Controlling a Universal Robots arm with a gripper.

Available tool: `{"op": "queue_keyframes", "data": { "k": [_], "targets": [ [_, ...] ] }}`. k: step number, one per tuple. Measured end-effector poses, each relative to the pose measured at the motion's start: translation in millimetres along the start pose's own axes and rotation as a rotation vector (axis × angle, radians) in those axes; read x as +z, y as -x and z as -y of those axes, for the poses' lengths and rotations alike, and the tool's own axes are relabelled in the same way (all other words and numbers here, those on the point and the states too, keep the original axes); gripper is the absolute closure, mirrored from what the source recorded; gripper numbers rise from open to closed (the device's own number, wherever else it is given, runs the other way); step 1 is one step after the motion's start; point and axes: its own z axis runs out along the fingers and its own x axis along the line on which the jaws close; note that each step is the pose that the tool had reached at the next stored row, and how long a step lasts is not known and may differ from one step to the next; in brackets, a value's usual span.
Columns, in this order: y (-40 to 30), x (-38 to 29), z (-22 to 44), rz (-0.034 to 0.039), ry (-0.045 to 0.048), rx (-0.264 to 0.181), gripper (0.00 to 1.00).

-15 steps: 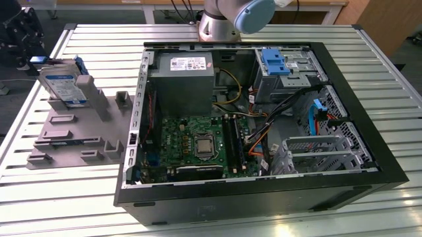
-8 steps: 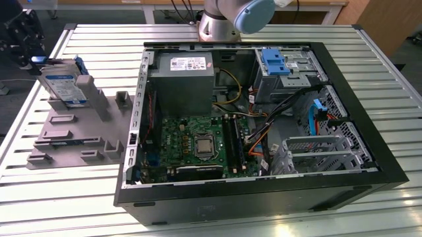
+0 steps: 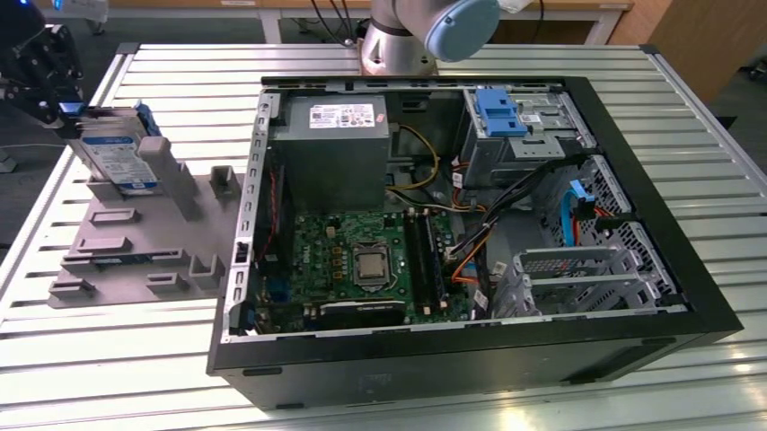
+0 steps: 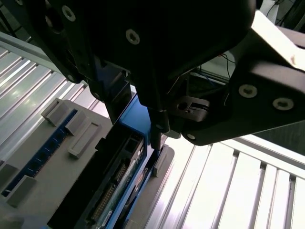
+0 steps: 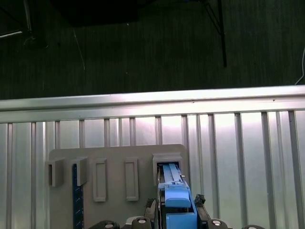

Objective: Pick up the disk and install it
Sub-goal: 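Pick up the disk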

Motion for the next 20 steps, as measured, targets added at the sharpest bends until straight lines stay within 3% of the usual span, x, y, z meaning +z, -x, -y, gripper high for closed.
{"op": "queue_keyframes", "data": {
  "k": [10, 11, 20],
  "targets": [
    [0.0, 2.6, 0.0, -0.0001, -0.0001, 0.0, 0.56],
    [0.0, 3.2, 0.0, -0.0001, 0.0, 0.0, 0.5],
    [0.0, 7.8, 0.1, -0.0002, 0.0, 0.0, 0.5]
  ]
}}
